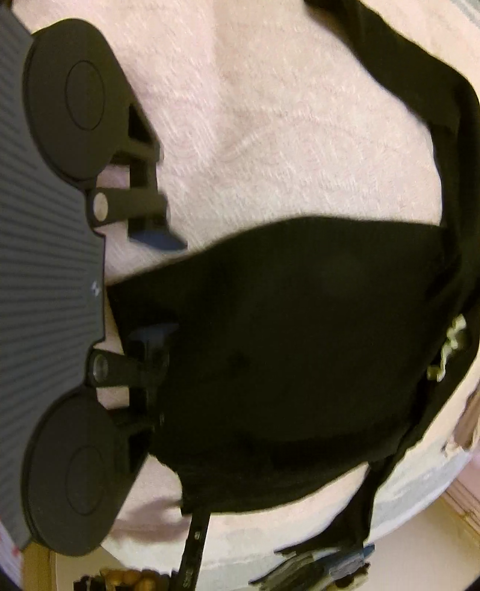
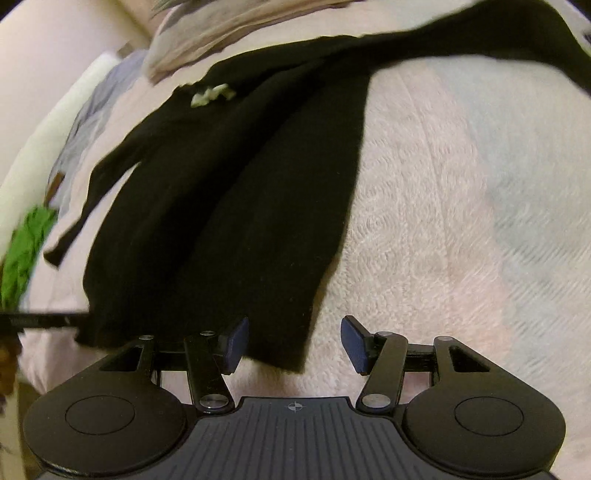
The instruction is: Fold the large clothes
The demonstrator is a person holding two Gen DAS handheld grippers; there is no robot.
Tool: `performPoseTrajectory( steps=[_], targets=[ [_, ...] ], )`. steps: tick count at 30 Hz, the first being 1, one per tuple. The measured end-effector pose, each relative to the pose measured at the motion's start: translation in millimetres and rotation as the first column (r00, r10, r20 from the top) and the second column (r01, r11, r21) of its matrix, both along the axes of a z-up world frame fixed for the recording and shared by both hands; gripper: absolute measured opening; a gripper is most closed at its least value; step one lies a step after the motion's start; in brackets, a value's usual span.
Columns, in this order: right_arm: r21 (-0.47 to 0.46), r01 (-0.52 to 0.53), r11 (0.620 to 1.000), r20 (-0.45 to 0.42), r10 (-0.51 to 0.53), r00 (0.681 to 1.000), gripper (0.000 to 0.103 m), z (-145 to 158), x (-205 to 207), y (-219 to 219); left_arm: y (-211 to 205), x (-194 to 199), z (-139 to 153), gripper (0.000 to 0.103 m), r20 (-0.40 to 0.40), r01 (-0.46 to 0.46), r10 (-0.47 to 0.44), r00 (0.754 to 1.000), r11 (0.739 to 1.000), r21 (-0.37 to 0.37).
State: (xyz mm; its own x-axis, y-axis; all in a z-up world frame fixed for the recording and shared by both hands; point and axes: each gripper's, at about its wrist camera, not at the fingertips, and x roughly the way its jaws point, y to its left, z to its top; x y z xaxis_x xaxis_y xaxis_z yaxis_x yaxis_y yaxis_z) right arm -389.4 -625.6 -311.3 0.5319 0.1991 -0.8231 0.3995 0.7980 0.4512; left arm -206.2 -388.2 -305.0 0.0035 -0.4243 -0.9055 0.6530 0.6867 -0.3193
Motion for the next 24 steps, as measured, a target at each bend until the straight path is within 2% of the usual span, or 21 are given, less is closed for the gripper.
performPoseTrajectory(
  steps=[1,2,3,5,8,12,15,19,22,24],
  targets=[
    [0.029,0.008,1.000,0.009,-0.008,1.000,0.048,-2,3,-1,-1,0,2,0.005,0.007,0.003,-0.003,1.000,1.000,-0.004],
    [0.033,0.006,0.999,-0.002,-0.006,1.000,0.012,-3,6,-2,-1,-1,5,0.005,0.026,0.004,-0.004,1.000,1.000,-0.002],
    [0.029,0.006,1.000,-0.030,-0.005,1.000,0.001,-2,9,-4,2,-2,11,0.004,0.042,0.006,-0.005,0.999,1.000,-0.009],
    [0.028,0.007,1.000,-0.053,-0.005,0.999,0.000,14,9,-11,12,-5,32,0.004,0.085,0.005,-0.004,0.996,1.000,-0.013],
    [-0.020,-0.049,0.999,-0.072,0.047,0.996,0.000,58,-4,-15,33,-14,68,0.002,0.115,0.013,-0.010,0.993,1.000,-0.019],
    [-0.055,-0.129,0.990,-0.130,0.121,0.984,0.000,94,-37,0,55,-39,99,0.002,0.111,0.036,-0.035,0.993,0.999,-0.006],
    [-0.050,-0.129,0.990,-0.187,0.118,0.975,0.000,86,-61,13,67,-58,91,0.002,0.077,0.056,-0.057,0.995,0.998,0.018],
    [-0.053,-0.117,0.992,-0.253,0.100,0.962,0.000,47,-68,22,76,-65,53,0.002,0.041,0.058,-0.061,0.997,0.996,0.074],
    [-0.141,-0.150,0.979,-0.315,0.100,0.944,0.001,38,-57,27,75,-56,44,0.003,0.007,0.067,-0.068,0.998,0.992,0.106],
    [-0.225,-0.144,0.964,-0.312,0.069,0.948,0.010,50,-49,25,76,-48,53,0.006,0.067,0.084,-0.094,0.993,0.987,0.138]
  ],
)
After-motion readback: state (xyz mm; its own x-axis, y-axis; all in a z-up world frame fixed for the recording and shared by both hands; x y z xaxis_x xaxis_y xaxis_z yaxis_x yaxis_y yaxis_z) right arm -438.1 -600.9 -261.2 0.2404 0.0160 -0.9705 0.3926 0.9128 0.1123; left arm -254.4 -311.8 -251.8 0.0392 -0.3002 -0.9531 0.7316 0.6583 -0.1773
